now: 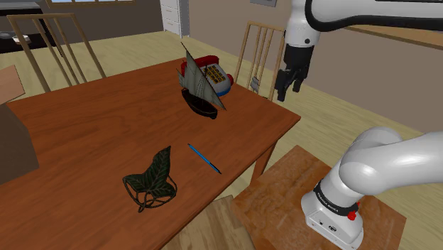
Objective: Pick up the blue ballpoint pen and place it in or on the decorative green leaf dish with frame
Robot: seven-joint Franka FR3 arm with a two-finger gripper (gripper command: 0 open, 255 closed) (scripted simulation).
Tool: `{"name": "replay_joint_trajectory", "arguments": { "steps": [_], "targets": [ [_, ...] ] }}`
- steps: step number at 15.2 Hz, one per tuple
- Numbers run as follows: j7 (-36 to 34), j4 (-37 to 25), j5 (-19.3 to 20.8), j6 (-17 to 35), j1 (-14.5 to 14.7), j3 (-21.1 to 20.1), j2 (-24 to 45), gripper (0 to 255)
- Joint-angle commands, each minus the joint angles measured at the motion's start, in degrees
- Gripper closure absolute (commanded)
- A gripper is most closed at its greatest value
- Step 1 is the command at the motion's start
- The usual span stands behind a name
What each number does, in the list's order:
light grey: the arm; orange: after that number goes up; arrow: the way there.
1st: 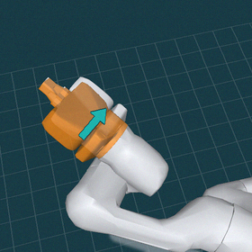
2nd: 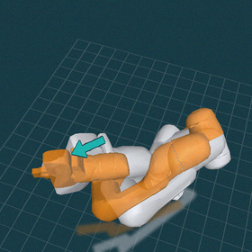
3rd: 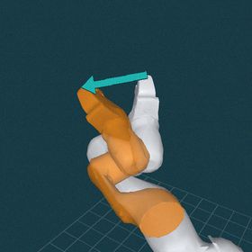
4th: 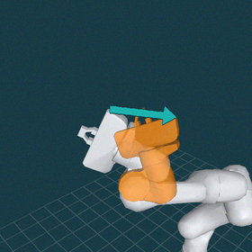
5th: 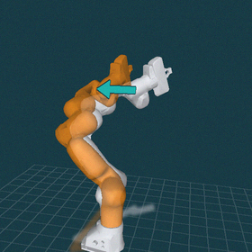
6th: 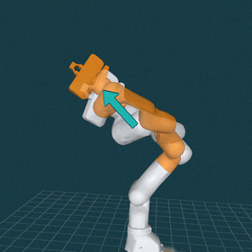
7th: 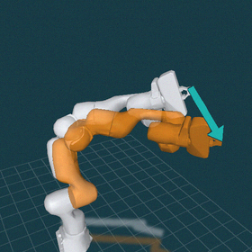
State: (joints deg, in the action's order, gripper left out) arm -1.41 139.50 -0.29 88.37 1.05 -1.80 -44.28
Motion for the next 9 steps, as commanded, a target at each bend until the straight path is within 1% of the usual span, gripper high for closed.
{"name": "replay_joint_trajectory", "arguments": {
  "steps": [1, 9],
  "targets": [
    [0.0, 0.0, 0.0, 0.0, 0.0, 0.0, 0.0, 0],
    [-7.1, 4.2, -5.9, 14.2, 3.7, -7.5, 6.1, 0]
  ]
}}
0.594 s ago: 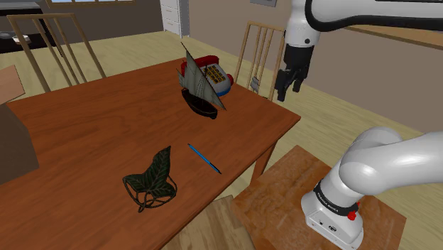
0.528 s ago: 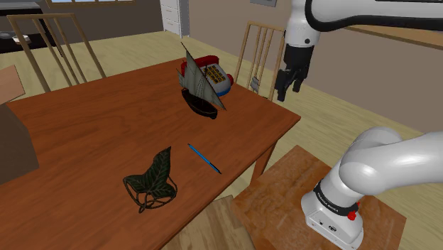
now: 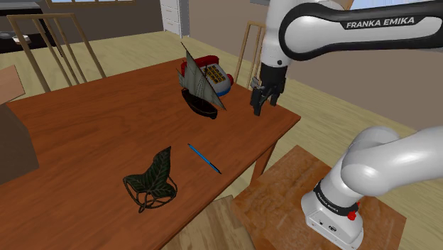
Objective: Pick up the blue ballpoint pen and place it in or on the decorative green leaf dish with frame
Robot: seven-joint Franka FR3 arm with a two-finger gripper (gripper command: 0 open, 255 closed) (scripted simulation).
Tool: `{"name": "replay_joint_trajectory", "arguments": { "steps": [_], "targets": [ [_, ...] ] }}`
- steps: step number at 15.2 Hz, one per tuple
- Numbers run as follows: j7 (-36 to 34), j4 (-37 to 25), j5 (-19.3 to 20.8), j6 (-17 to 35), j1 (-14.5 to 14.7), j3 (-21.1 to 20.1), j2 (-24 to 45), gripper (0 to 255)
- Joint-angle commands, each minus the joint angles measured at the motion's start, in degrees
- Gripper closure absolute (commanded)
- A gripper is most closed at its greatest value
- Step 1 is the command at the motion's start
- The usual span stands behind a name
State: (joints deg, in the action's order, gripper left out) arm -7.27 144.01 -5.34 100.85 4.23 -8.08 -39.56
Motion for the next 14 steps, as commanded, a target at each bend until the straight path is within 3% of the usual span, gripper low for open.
{"name": "replay_joint_trajectory", "arguments": {
  "steps": [1, 8, 14],
  "targets": [
    [-2.1, -0.1, -1.4, 3.5, 1.0, -2.2, 2.5, 0],
    [-8.3, -1.1, -3.8, 16.3, 3.1, -9.2, 12.4, 0],
    [-14.9, -4.9, -2.1, 26.3, 3.6, -15.2, 23.2, 0]
  ]
}}
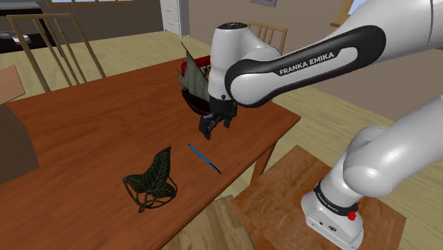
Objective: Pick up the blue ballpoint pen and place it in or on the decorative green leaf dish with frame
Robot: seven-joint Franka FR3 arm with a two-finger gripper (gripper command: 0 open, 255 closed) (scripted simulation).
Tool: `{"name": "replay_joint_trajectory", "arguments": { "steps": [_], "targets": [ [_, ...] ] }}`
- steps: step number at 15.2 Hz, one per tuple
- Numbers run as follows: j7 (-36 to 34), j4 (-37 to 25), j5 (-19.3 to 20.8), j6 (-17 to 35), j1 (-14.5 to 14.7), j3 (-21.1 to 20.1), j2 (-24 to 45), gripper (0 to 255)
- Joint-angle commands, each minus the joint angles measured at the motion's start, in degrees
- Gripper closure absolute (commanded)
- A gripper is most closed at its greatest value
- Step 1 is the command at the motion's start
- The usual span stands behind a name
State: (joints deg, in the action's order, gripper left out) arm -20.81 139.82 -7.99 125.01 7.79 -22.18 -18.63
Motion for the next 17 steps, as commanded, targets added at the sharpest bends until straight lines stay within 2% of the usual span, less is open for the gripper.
{"name": "replay_joint_trajectory", "arguments": {
  "steps": [1, 5, 12, 17],
  "targets": [
    [-2.7, -1.6, 1.3, 3.7, 0.0, -2.1, 4.2, 0],
    [-8.6, -5.7, 6.0, 8.8, -0.1, -5.5, 12.2, 0],
    [-10.6, -4.1, 8.8, 14.2, -0.4, -5.8, 16.5, 0],
    [-10.9, -4.0, 9.1, 14.7, -0.4, -5.9, 16.9, 0]
  ]
}}
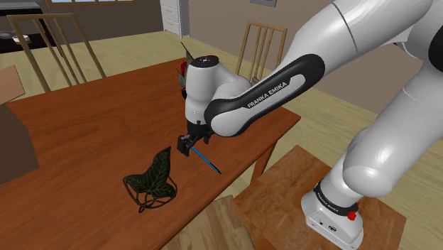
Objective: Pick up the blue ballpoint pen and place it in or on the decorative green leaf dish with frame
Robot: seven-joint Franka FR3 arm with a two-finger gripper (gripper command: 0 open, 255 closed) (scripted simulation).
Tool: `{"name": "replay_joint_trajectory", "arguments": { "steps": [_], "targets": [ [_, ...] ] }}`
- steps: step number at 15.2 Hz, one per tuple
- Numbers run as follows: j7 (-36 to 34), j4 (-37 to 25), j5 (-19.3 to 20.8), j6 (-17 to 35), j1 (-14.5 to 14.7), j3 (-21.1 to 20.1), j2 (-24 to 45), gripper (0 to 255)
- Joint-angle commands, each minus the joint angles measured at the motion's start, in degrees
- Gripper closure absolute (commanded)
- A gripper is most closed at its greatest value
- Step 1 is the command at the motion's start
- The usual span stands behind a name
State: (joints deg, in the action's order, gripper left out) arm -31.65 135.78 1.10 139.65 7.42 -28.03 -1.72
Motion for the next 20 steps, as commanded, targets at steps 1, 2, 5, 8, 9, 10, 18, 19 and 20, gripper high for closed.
{"name": "replay_joint_trajectory", "arguments": {
  "steps": [1, 2, 5, 8, 9, 10, 18, 19, 20],
  "targets": [
    [0.0, 0.0, 0.0, 0.1, 0.0, 0.0, 0.0, 0],
    [0.0, 0.0, 0.0, 0.1, 0.0, 0.0, 0.0, 0],
    [0.0, 0.0, 0.0, 0.0, 0.0, 0.0, 0.0, 255],
    [0.0, 0.0, 0.0, 0.0, 0.0, 0.0, 0.0, 255],
    [0.0, 0.0, 0.0, 0.0, 0.0, 0.0, 0.0, 255],
    [0.0, 0.0, 0.0, 0.0, 0.0, 0.0, 0.0, 255],
    [1.5, -1.5, -1.9, -3.9, 0.1, 0.2, -2.7, 255],
    [1.7, -1.8, -2.2, -4.7, 0.1, 0.3, -3.3, 255],
    [2.0, -2.2, -2.5, -5.5, 0.1, 0.3, -3.7, 255]
  ]
}}
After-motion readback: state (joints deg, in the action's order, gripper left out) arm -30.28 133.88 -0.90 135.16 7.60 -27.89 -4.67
